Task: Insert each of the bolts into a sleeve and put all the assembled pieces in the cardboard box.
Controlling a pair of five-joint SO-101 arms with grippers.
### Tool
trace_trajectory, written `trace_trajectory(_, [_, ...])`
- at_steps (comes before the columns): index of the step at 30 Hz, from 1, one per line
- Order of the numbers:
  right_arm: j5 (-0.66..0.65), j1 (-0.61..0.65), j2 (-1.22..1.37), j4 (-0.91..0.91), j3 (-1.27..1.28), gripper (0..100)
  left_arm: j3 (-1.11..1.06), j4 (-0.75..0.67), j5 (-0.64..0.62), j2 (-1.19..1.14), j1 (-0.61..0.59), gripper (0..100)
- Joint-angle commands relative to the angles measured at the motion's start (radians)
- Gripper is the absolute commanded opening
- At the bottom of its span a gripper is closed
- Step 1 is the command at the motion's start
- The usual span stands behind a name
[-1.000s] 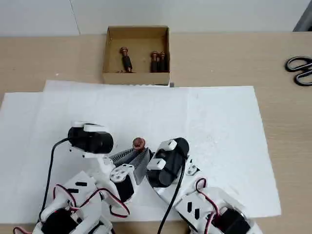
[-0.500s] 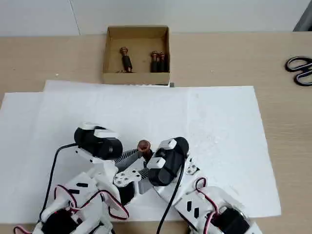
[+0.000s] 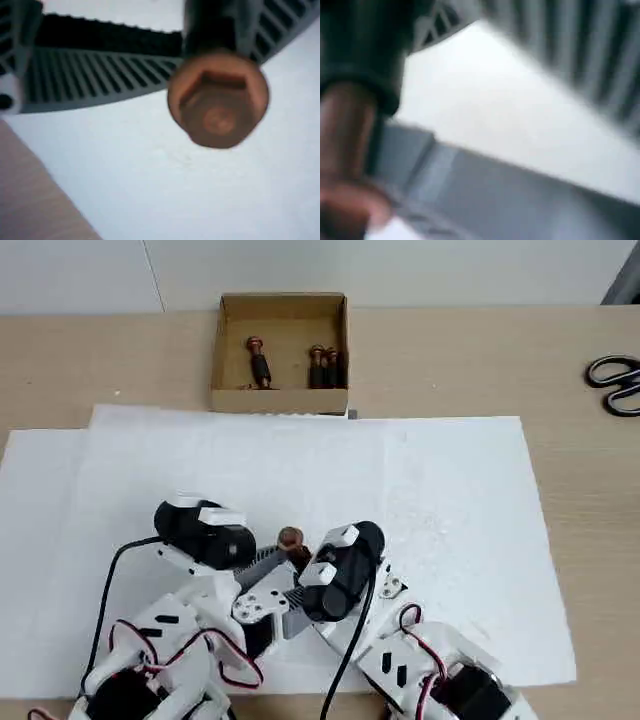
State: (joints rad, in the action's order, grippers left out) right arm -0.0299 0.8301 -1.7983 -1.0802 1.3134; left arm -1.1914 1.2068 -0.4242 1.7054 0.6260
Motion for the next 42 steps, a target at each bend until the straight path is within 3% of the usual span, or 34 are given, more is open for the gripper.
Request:
trace_trajectory(1, [-0.008,0.002,-0.010,0.028,-0.011,0.3,-0.022,0.002,0.063,-0.011,-0.083,26])
trace_trajectory(16, [-0.008,0.002,-0.012,0.036,0.025,0.3,0.031,0.005,0.060,-0.003,-0.133,25])
trace_trajectory(18, [-0.008,0.002,-0.012,0.036,0.025,0.3,0.067,-0.003,0.049,-0.008,-0.133,20])
trace_trajectory(22, [-0.008,0.002,-0.012,0.036,0.025,0.3,0.076,-0.014,0.051,-0.003,-0.143,0])
trace_trajectory(35, [-0.002,-0.068,-0.012,0.036,0.025,0.4,-0.001,-0.021,0.055,-0.003,-0.549,1])
trace_trajectory(42, [-0.006,-0.131,-0.012,0.036,0.021,0.4,-0.216,-0.029,0.195,-0.003,-0.680,1])
